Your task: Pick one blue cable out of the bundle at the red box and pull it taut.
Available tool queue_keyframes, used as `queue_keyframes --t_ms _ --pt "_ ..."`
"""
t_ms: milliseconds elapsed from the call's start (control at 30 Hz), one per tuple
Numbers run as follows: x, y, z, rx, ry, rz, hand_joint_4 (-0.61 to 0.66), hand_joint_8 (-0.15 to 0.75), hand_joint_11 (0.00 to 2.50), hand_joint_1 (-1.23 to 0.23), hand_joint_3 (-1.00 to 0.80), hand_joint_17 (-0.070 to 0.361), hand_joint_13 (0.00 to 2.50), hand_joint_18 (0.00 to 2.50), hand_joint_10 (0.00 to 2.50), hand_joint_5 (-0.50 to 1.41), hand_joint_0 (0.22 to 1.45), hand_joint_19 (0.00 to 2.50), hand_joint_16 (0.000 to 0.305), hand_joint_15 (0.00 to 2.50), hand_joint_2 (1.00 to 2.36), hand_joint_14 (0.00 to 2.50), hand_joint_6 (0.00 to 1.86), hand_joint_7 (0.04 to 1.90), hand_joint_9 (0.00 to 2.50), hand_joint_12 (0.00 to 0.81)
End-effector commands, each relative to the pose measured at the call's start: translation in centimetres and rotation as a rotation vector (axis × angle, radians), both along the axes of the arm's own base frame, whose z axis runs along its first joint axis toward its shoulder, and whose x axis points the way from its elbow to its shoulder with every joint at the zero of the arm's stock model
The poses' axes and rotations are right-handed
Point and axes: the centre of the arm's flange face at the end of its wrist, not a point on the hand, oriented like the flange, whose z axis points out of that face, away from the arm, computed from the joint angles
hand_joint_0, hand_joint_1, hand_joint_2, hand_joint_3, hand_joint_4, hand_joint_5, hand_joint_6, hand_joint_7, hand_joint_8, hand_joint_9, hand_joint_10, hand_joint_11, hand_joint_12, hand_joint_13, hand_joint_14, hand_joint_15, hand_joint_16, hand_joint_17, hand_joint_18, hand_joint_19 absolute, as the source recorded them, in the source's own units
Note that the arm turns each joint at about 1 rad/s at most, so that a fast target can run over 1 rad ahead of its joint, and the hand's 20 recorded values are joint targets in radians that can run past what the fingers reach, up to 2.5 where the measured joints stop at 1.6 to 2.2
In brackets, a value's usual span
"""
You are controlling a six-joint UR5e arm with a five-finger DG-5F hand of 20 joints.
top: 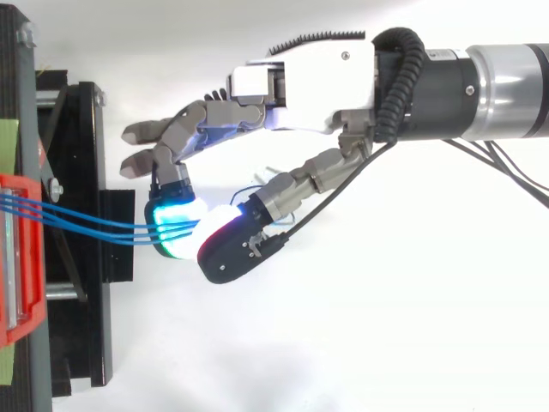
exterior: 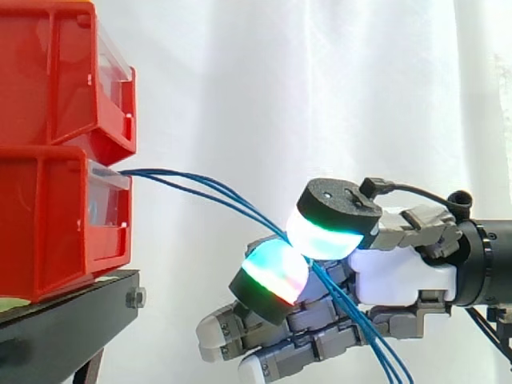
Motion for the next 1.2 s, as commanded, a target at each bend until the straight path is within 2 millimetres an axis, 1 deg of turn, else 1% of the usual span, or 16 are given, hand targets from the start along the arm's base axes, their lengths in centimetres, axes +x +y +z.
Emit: queue_keyframes --t_ms 0,133,267,367,400,467,500,567,633,667,733,767,933,1000,1133,1167 --pt "-0.3 -0.7 -0.3 -0.005 0.02 -0.01 0.08 0.327 0.02 -0.88 -0.22 0.112 0.13 0.3 0.0 -0.15 0.68 0.0 0.05 0.0 1.02 0.0 0.92 1.09 0.39 0.308" --pt "-1.2 -1.4 -0.8 -0.004 0.09 -0.019 0.04 0.326 0.03 -0.9 -0.27 0.111 0.13 0.31 0.0 -0.16 0.73 0.0 0.049 0.0 1.01 0.0 0.92 1.07 0.39 0.309" --pt "-1.8 -1.7 -1.2 -0.004 0.139 -0.018 0.03 0.326 0.04 -0.92 -0.34 0.11 0.14 0.31 0.0 -0.16 0.77 0.0 0.049 0.0 1.01 0.0 0.92 1.17 0.4 0.316" --pt "-1.9 -2.0 -1.3 -0.004 0.144 -0.02 0.0 0.325 0.05 -0.93 -0.43 0.11 0.13 0.31 0.0 -0.17 0.8 0.0 0.049 0.0 1.01 0.0 0.93 1.09 0.4 0.319" --pt "-1.9 -2.0 -1.3 -0.004 0.144 -0.02 0.02 0.325 0.05 -0.92 -0.5 0.11 0.13 0.31 0.0 -0.17 0.81 0.0 0.049 0.0 1.0 0.0 0.93 1.04 0.4 0.32" --pt "-2.0 -2.1 -1.2 -0.003 0.144 -0.021 0.06 0.323 0.05 -0.94 -0.5 0.11 0.13 0.32 0.0 -0.17 0.78 0.0 0.049 0.0 1.0 0.0 0.93 0.98 0.39 0.32" --pt "-2.0 -2.1 -1.3 -0.003 0.146 -0.02 0.12 0.321 0.05 -0.94 -0.5 0.111 0.13 0.31 0.0 -0.17 0.73 0.0 0.049 0.0 1.0 0.0 0.93 0.94 0.39 0.319" --pt "-2.0 -2.2 -0.9 -0.003 0.139 -0.02 0.15 0.321 0.05 -0.92 -0.5 0.111 0.13 0.3 0.0 -0.16 0.68 0.0 0.049 0.0 1.0 0.0 0.92 0.92 0.39 0.319" --pt "-2.0 -2.2 -0.7 -0.005 0.136 -0.018 0.16 0.324 0.05 -0.91 -0.5 0.111 0.11 0.28 0.0 -0.16 0.6 0.01 0.05 0.0 1.0 0.0 0.92 0.91 0.38 0.32" --pt "-2.1 -2.3 -0.6 -0.006 0.136 -0.02 0.17 0.331 0.05 -0.87 -0.5 0.115 0.11 0.26 0.0 -0.16 0.55 0.02 0.051 0.0 1.0 0.0 0.92 0.91 0.38 0.325" --pt "-2.1 -2.3 -0.2 -0.008 0.131 -0.02 0.17 0.34 0.05 -0.83 -0.5 0.119 0.11 0.26 0.0 -0.16 0.52 0.03 0.053 0.0 1.0 0.0 0.92 0.91 0.39 0.332" --pt "-2.1 -2.3 -0.3 -0.012 0.133 -0.019 0.18 0.347 0.05 -0.77 -0.5 0.123 0.11 0.26 0.0 -0.16 0.5 0.05 0.054 0.0 1.0 0.0 0.92 0.91 0.39 0.337" --pt "-2.1 -2.3 -0.3 -0.023 0.134 -0.019 0.17 0.355 0.06 -0.65 -0.5 0.126 0.1 0.25 0.0 -0.15 0.48 0.06 0.056 0.0 1.0 0.0 0.91 0.89 0.41 0.34" --pt "-2.1 -2.3 -0.1 -0.025 0.131 -0.019 0.17 0.344 0.06 -0.58 -0.5 0.121 0.1 0.23 0.0 -0.15 0.52 0.07 0.054 0.0 1.0 0.0 0.91 0.9 0.42 0.329" --pt "-2.1 -2.3 0.5 -0.03 0.12 -0.019 0.16 0.335 0.05 -0.59 -0.49 0.116 0.09 0.22 0.0 -0.15 0.56 0.07 0.051 0.0 1.0 0.0 0.91 0.93 0.42 0.316" --pt "-2.1 -2.3 0.7 -0.033 0.119 -0.019 0.15 0.333 0.06 -0.62 -0.41 0.114 0.1 0.21 0.0 -0.15 0.58 0.08 0.051 0.0 1.01 0.0 0.91 0.94 0.42 0.311"
